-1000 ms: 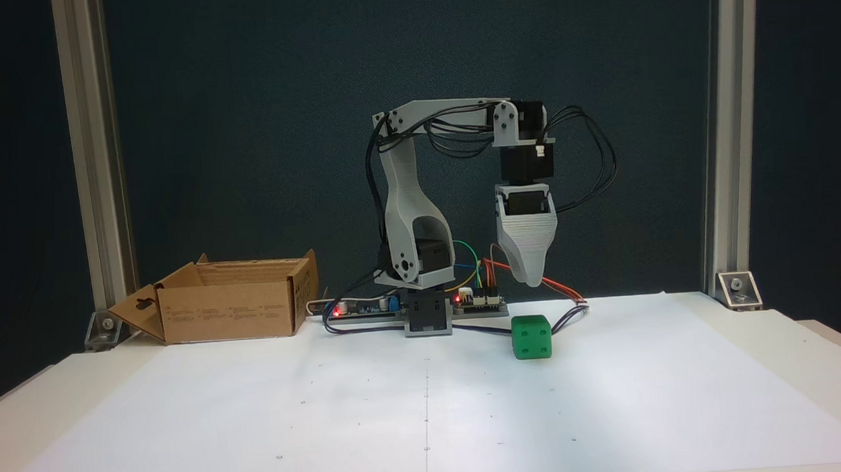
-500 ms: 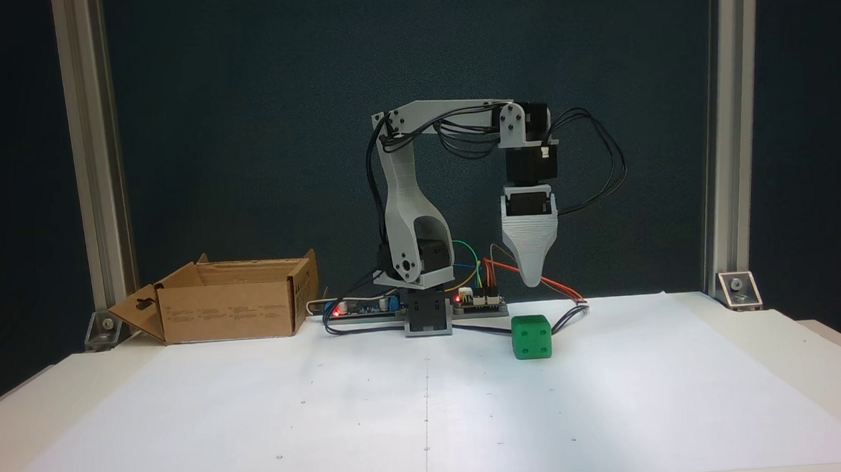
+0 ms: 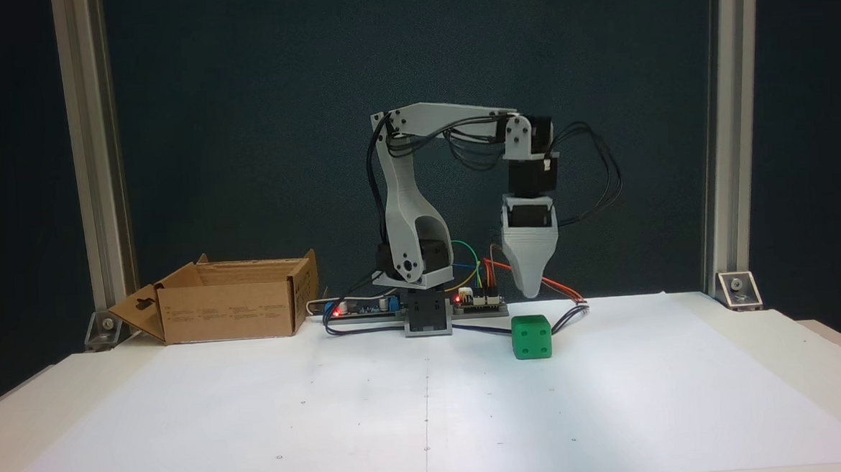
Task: Grasp a green dice and put it in the bin.
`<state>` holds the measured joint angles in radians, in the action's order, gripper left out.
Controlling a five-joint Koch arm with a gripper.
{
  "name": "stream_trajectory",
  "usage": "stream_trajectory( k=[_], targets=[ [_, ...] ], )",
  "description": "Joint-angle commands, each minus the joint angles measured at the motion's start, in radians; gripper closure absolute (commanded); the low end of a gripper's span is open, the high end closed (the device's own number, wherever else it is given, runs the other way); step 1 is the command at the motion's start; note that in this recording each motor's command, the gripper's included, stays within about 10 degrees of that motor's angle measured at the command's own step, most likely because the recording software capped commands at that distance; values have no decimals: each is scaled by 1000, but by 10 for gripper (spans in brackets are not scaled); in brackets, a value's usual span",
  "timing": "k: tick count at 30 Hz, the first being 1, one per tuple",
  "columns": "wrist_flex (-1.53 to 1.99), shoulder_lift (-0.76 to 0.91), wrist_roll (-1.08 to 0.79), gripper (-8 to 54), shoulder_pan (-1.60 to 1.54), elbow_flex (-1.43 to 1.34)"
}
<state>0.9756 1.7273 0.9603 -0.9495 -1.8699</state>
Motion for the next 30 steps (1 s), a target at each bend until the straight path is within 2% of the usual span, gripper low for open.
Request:
stream_trajectory(
  k=[1, 30],
  targets=[
    [-11, 9, 72, 28, 0, 6],
    [-178, -20, 72, 28, 11, -101]
  ],
)
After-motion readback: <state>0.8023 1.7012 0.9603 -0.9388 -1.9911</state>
